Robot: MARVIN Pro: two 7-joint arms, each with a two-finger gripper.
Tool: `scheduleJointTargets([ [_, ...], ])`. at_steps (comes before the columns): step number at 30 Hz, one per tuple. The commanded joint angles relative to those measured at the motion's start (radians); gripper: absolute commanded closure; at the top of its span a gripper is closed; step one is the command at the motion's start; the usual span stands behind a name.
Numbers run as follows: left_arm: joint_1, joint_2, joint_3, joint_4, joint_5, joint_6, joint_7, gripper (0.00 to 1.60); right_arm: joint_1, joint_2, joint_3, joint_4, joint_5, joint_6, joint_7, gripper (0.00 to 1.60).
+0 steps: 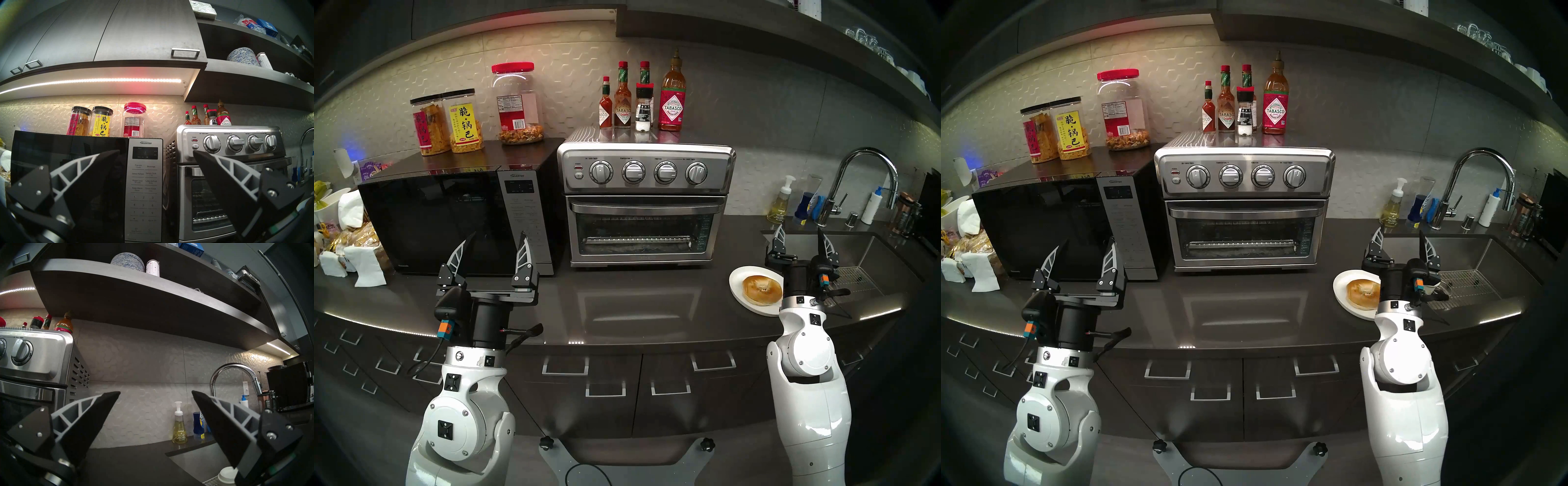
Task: Open the oven and place the bagel inside on the rack
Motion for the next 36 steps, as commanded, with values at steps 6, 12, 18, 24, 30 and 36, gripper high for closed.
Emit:
scheduleJointTargets([
  [6, -0.001, 0.000, 0.000, -0.018, 0.000, -0.001, 0.000, 0.00, -0.019, 0.038, 0.058, -0.016, 0.043, -0.034, 0.041, 0.00],
  [12, -0.001, 0.000, 0.000, -0.018, 0.000, -0.001, 0.000, 0.00, -0.033, 0.057, 0.096, -0.007, 0.074, -0.043, 0.070, 0.00],
  [18, -0.001, 0.000, 0.000, -0.018, 0.000, -0.001, 0.000, 0.00, -0.045, 0.081, 0.120, 0.002, 0.094, -0.051, 0.107, 0.00],
  [24, -0.001, 0.000, 0.000, -0.018, 0.000, -0.001, 0.000, 0.00, -0.042, 0.098, 0.130, 0.025, 0.088, -0.070, 0.131, 0.00],
  [30, -0.001, 0.000, 0.000, -0.018, 0.000, -0.001, 0.000, 0.00, -0.068, 0.086, 0.129, -0.018, 0.086, -0.073, 0.140, 0.00],
  [36, -0.001, 0.000, 0.000, -0.018, 0.000, -0.001, 0.000, 0.00, -0.083, 0.098, 0.146, -0.035, 0.104, -0.083, 0.165, 0.00],
])
